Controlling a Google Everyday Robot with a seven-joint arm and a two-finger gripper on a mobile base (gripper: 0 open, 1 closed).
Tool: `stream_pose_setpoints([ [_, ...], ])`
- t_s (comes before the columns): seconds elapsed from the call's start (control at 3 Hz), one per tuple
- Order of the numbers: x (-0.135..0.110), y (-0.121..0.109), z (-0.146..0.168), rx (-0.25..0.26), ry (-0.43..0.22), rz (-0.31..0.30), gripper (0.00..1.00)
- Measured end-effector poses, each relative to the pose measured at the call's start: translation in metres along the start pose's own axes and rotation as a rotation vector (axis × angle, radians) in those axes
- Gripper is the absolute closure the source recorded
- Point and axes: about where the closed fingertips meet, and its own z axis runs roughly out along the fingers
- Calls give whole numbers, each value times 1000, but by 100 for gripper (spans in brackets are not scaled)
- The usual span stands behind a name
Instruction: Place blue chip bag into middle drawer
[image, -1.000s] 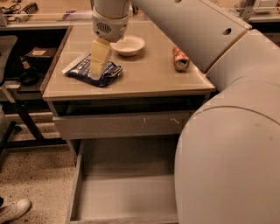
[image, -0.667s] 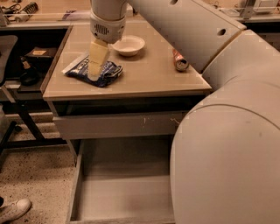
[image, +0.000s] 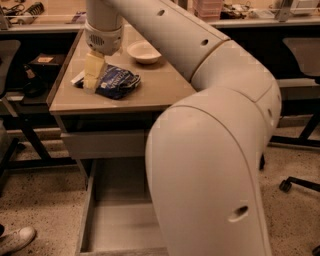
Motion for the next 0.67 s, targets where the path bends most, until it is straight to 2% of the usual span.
stream_pose_setpoints([
  [0.67, -19, -20, 31, -1, 7, 20, 0],
])
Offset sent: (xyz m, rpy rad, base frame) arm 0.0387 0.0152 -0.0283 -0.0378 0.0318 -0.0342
